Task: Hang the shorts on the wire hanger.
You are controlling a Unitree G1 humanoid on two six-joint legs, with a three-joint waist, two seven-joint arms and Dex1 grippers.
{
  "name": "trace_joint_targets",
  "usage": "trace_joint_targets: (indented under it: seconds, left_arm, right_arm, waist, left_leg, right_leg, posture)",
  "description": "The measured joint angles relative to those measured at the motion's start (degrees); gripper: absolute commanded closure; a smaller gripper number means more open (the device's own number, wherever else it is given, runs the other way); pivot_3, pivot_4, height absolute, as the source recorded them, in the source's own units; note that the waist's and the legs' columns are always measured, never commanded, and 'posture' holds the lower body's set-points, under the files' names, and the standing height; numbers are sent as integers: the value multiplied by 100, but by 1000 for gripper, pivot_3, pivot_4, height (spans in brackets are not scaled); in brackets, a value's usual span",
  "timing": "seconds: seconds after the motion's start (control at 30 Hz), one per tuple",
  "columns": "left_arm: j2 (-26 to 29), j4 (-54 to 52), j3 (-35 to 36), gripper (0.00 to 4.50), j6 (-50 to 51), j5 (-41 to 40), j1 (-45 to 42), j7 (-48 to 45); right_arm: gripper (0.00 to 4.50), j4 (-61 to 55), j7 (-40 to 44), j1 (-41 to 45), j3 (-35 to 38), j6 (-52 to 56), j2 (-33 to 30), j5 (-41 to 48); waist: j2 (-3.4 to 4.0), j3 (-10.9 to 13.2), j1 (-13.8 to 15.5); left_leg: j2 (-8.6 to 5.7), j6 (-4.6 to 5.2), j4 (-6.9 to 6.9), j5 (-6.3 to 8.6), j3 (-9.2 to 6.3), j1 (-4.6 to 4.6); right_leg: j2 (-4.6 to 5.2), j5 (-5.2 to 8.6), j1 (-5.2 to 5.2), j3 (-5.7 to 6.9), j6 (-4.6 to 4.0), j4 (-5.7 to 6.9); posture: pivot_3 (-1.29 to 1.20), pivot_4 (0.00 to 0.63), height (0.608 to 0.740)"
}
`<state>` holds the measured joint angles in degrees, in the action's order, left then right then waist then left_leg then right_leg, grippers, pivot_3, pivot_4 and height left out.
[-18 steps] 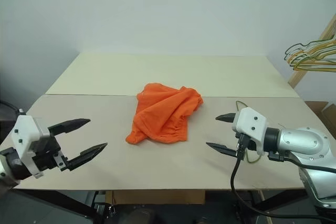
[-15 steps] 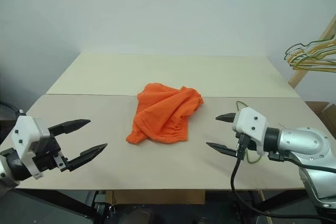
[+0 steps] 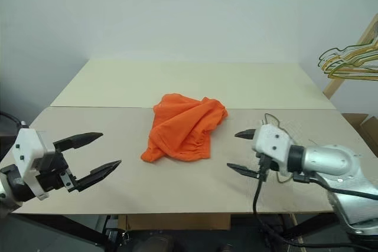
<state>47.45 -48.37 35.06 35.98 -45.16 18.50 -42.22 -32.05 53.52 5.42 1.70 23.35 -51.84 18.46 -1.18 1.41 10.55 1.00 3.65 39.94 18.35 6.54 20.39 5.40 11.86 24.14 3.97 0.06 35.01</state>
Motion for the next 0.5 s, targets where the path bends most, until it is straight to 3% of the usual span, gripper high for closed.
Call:
trace_joint_targets:
  seconds: [0.27, 0.5]
  left_arm:
    - [-29, -6, -70, 14, 4, -24, -24, 30]
    - [-31, -2, -208, 14, 10, -29, -107, 72]
  right_arm:
    - [0, 670, -548, 993, -2011, -97, 712, -1806]
    - [0, 2083, -1097, 1808, -3374, -782, 1508, -3585]
  waist:
    - [-4, -3, -213]
    - [-7, -5, -378]
  left_leg:
    - [0, -57, -4, -28, 0, 3]
    - [-2, -71, -7, -32, 0, 3]
  right_leg:
    - [-5, 7, 5, 0, 0, 1]
    - [-10, 12, 5, 2, 4, 4]
  posture:
    - [202, 0, 740]
    - [208, 0, 740]
